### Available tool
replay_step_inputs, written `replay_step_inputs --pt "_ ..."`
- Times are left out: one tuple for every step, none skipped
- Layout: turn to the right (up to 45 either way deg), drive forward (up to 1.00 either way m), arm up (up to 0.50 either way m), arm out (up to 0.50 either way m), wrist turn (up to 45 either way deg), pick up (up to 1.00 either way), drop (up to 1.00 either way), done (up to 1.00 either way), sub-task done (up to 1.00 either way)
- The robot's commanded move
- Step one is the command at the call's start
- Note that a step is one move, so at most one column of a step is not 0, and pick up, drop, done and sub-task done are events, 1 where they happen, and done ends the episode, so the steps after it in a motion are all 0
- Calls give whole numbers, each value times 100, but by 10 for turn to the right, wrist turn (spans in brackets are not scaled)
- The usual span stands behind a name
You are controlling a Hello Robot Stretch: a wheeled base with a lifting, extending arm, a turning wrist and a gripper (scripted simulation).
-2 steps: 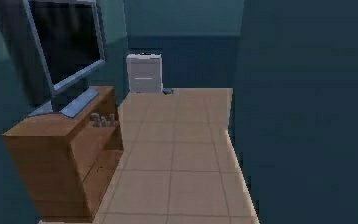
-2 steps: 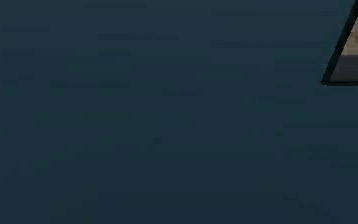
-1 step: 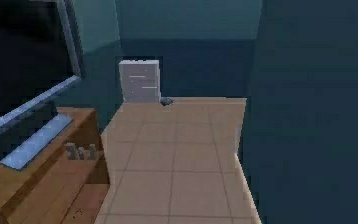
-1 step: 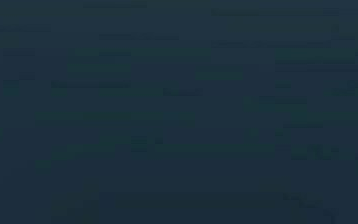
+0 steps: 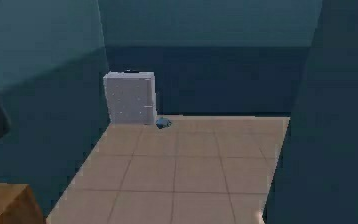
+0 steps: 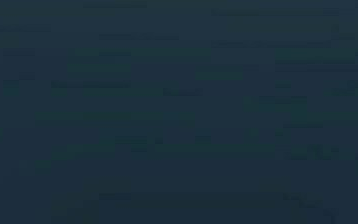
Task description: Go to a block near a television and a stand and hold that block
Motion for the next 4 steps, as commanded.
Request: replay_step_inputs --pt "-450 0 0 0 0 0 0 0 0" --pt "-450 0 0 0 0 0 0 0 0" --pt "-450 0 0 0 0 0 0 0 0" --pt "0 0 50 0 0 0 0 0 0"
